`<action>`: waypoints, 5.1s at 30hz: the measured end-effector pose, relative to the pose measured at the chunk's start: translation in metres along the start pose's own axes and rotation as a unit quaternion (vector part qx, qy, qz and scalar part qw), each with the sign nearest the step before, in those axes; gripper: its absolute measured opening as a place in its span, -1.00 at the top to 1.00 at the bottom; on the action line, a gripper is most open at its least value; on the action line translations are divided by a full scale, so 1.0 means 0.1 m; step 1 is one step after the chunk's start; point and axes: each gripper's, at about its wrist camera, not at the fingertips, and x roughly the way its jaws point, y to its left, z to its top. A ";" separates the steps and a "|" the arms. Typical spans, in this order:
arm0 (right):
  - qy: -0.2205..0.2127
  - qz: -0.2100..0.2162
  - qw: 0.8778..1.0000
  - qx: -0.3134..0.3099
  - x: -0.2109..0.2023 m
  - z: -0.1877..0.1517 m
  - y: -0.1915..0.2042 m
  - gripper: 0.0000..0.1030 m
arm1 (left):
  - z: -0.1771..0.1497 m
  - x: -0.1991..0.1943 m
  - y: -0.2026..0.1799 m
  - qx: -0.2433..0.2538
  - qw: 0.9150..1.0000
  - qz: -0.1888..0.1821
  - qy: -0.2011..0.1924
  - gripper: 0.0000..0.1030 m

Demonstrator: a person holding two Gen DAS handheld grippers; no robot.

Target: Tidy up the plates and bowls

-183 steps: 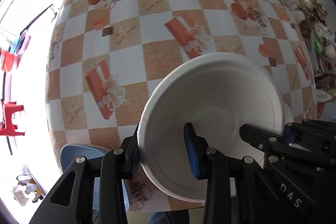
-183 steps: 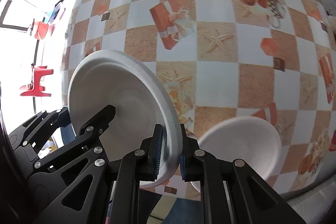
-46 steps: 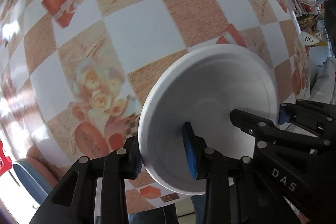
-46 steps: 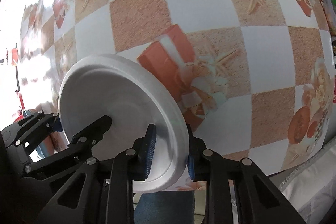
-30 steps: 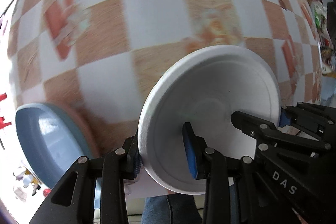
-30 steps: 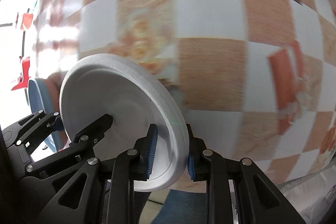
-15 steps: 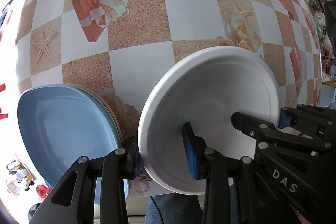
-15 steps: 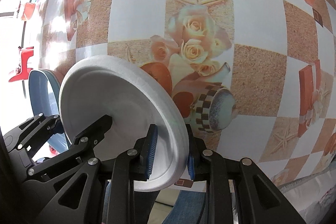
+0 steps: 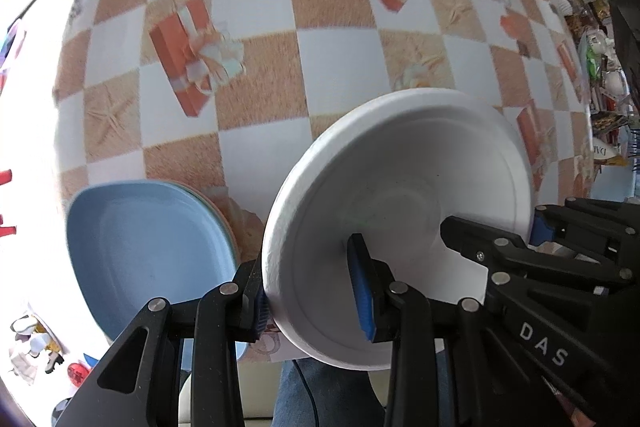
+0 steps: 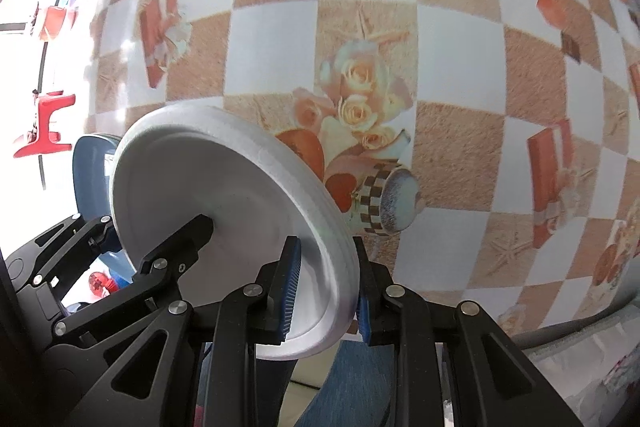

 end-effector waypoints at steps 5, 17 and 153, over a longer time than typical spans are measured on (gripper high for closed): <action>-0.007 0.004 1.000 -0.018 -0.19 0.00 0.13 0.47 | -0.06 -0.13 0.21 -0.007 1.000 0.007 -0.017 0.29; -0.020 0.011 0.995 -0.097 -0.42 0.08 0.73 0.47 | -0.21 -0.73 0.60 -0.088 0.995 0.026 -0.050 0.28; -0.076 -0.005 0.973 -0.220 -0.56 0.21 1.59 -1.00 | -0.86 -0.76 1.70 -0.233 0.964 0.088 -0.089 -0.99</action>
